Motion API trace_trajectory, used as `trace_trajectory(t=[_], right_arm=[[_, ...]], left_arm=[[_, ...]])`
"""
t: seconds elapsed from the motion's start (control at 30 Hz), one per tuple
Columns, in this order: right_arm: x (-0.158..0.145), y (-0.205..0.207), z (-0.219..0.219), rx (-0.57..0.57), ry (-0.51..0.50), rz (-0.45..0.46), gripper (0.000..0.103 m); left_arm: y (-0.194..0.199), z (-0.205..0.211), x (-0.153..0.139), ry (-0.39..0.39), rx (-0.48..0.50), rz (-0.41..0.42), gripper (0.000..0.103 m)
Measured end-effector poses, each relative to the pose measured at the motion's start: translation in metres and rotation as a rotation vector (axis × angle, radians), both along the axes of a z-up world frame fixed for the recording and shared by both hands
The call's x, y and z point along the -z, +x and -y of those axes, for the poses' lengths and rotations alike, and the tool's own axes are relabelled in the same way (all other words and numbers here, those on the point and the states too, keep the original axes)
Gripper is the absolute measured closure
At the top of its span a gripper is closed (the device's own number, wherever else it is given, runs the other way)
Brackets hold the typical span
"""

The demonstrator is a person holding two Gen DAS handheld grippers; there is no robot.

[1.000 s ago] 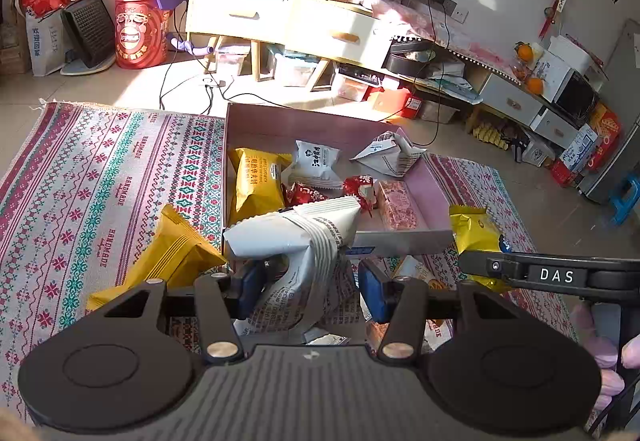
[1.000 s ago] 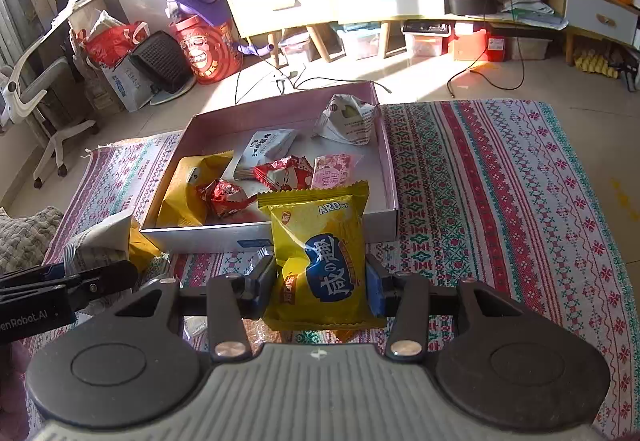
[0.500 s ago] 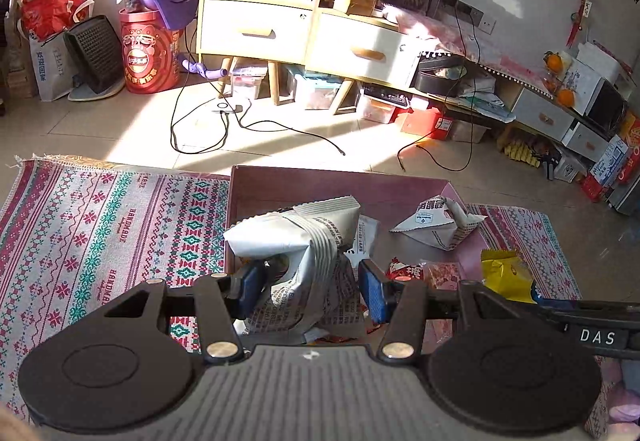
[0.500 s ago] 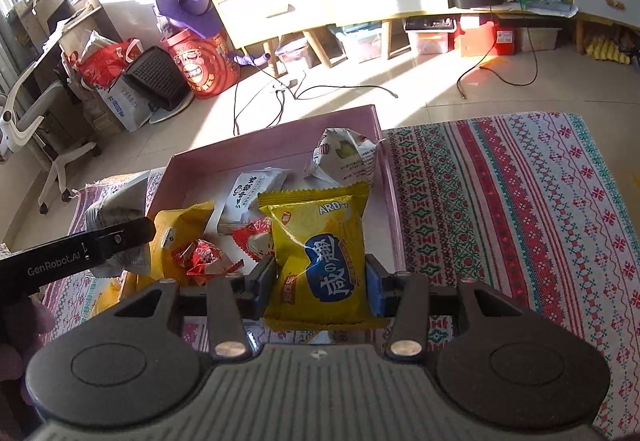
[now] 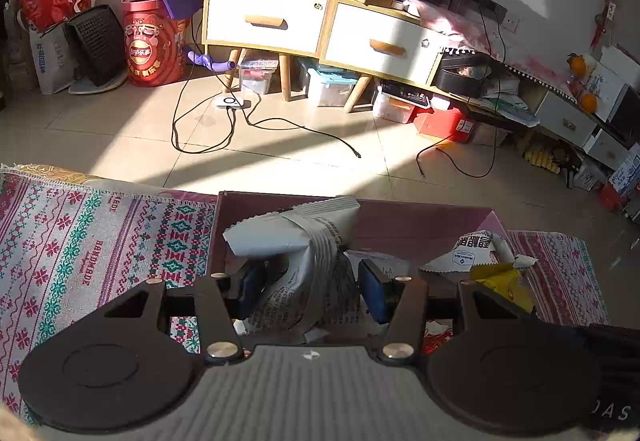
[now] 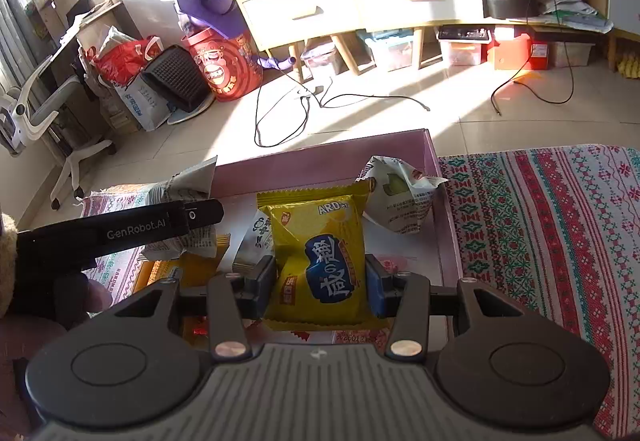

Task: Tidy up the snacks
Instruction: 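Open the left tool releasing the white bag into the box while the right releases the yellow bag, then withdraw both tools from the box toward the remaining snacks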

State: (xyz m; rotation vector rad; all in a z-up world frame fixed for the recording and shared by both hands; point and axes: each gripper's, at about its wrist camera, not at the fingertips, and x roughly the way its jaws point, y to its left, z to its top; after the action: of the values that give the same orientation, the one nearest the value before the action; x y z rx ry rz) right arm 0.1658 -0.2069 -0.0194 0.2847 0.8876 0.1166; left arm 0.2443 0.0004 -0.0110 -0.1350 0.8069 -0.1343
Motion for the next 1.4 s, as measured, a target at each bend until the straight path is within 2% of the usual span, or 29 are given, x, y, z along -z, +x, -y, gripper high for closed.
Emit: trace_trajectory(t=[0.13,0.17,0.2,0.23,0.33,0.63,0.77,1.0,1.4], right_arm=[[-0.001,0.002,-0.001,0.018,-0.006,0.006,0.060],[-0.001,0.002,0.001,0.032,-0.002,0.011,0.057],[-0.002,0.001,0.002,0.040,0.012,0.015,0.049],[-0.004,0.000,0.003,0.048,0.024,0.018,0.046],[-0.007,-0.001,0.003,0.054,0.033,0.020,0.045],[-0.016,-0.019,0.003,0.049,0.021,0.020,0.032],[-0.022,-0.031,0.006,0.058,0.018,0.017,0.026],[-0.030,-0.054,0.002,0.054,-0.020,0.013,0.017],[-0.036,-0.093,-0.005,0.034,-0.056,0.012,0.008]], left_arm=[[0.002,-0.005,0.002,0.004,-0.034,0.010,0.043],[0.002,-0.006,0.000,-0.001,-0.039,0.014,0.041],[0.002,-0.007,0.000,-0.008,-0.037,0.017,0.037],[0.001,-0.007,-0.001,-0.007,-0.036,0.022,0.032],[-0.004,-0.006,-0.006,0.018,-0.028,0.046,0.023],[-0.029,-0.009,-0.016,0.021,-0.006,0.044,0.013],[-0.048,-0.010,-0.022,0.048,0.012,0.044,0.009],[-0.081,-0.015,-0.029,0.052,0.039,0.043,0.004],[-0.125,-0.030,-0.037,0.076,0.070,0.022,0.000]])
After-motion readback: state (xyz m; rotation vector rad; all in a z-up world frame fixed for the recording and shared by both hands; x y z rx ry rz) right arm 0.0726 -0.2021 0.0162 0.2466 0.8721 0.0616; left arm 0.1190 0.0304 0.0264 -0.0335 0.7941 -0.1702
